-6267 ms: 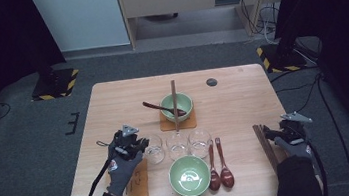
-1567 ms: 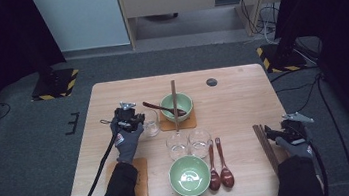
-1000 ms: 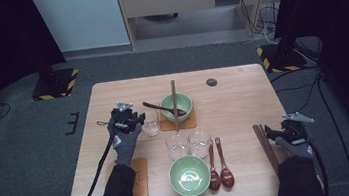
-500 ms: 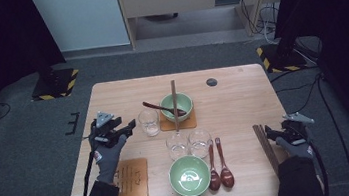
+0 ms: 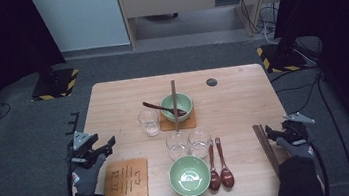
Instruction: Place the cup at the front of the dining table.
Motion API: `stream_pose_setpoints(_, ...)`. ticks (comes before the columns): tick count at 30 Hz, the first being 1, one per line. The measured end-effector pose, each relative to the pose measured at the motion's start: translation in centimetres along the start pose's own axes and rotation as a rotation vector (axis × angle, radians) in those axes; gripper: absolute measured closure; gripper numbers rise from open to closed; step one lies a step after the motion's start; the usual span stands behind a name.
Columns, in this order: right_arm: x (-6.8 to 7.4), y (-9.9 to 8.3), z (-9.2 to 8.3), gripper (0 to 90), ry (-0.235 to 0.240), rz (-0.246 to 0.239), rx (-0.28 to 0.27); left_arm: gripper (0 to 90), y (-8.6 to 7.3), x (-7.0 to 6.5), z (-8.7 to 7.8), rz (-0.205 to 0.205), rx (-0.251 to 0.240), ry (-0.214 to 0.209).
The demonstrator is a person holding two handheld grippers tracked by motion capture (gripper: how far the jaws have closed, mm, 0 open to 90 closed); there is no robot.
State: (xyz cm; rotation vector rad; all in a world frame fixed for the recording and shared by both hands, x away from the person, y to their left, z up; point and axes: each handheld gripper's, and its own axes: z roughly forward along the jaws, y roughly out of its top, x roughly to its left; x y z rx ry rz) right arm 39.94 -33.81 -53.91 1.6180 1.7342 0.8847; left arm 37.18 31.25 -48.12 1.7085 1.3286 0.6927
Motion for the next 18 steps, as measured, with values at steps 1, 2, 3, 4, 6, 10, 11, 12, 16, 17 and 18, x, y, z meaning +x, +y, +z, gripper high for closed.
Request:
stream_pose_setpoints(1, 0.0, 0.0, 0.0, 12.7, 0.000, 0.001, 0.000, 26.6, -0.5, 0.5, 0.1, -0.013, 0.017, 0.011)
stream_pose_setpoints(2, -0.1, 0.0, 0.0, 12.7, 0.001, 0.002, 0.000, 26.4, -0.9, 1.0, 0.1, -0.018, 0.037, 0.024)
stream_pose_setpoints(3, -0.1, 0.0, -0.1, 12.6, 0.000, 0.003, -0.001, 25.4, -1.4, 1.5, 0.3, -0.018, 0.061, 0.042)
stream_pose_setpoints(4, -0.1, 0.0, -0.1, 12.6, 0.000, 0.003, -0.001, 25.2, -1.7, 1.9, 0.4, -0.017, 0.081, 0.063)
stream_pose_setpoints(6, -0.2, 0.0, -0.1, 12.3, -0.002, 0.004, -0.001, 24.5, -2.4, 2.6, 0.8, -0.015, 0.118, 0.101)
stream_pose_setpoints(10, -0.3, -0.1, -0.1, 11.8, -0.004, 0.000, 0.003, 22.6, -3.5, 3.5, 1.6, 0.001, 0.179, 0.144)
stream_pose_setpoints(11, -0.4, -0.1, -0.1, 11.5, -0.002, -0.001, 0.005, 22.2, -3.7, 3.6, 1.7, 0.001, 0.189, 0.147)
stream_pose_setpoints(12, -0.5, -0.2, -0.1, 11.4, 0.001, -0.004, 0.008, 22.0, -3.8, 3.7, 1.9, 0.003, 0.199, 0.149)
stream_pose_setpoints(16, -1.3, -0.3, -0.4, 11.3, -0.008, 0.005, 0.002, 21.6, -4.4, 3.9, 2.4, 0.027, 0.230, 0.160)
stream_pose_setpoints(17, -1.5, -0.3, -0.5, 11.3, -0.007, 0.010, 0.002, 21.6, -4.5, 3.9, 2.6, 0.031, 0.234, 0.163)
stream_pose_setpoints(18, -1.7, -0.3, -0.6, 11.3, -0.007, 0.015, 0.001, 20.5, -4.5, 4.0, 2.6, 0.029, 0.226, 0.161)
